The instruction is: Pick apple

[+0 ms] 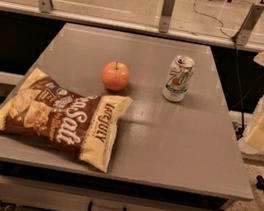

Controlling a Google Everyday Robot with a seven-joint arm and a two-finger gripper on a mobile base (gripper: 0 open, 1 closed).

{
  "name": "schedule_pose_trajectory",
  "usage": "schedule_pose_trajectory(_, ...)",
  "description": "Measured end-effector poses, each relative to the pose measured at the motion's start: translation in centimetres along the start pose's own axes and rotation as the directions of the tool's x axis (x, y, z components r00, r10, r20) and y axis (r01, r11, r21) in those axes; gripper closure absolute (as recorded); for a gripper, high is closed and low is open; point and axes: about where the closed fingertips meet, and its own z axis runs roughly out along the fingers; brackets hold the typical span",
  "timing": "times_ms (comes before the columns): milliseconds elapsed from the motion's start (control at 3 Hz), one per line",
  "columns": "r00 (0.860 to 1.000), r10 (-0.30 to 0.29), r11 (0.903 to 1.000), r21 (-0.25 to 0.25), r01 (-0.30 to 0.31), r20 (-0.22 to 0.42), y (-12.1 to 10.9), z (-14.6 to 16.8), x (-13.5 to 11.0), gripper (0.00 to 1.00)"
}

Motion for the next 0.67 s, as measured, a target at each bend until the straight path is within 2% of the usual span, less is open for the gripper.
schedule_pose_trajectory(333, 1.0, 0.0, 1.0, 0.0, 0.0, 0.0, 0.0, 0.0, 0.0, 0.0)
schedule_pose_trajectory(667, 0.999, 0.001, 1.0, 0.009, -0.002, 0.042, -0.1, 0.5, -1.0, 0.0)
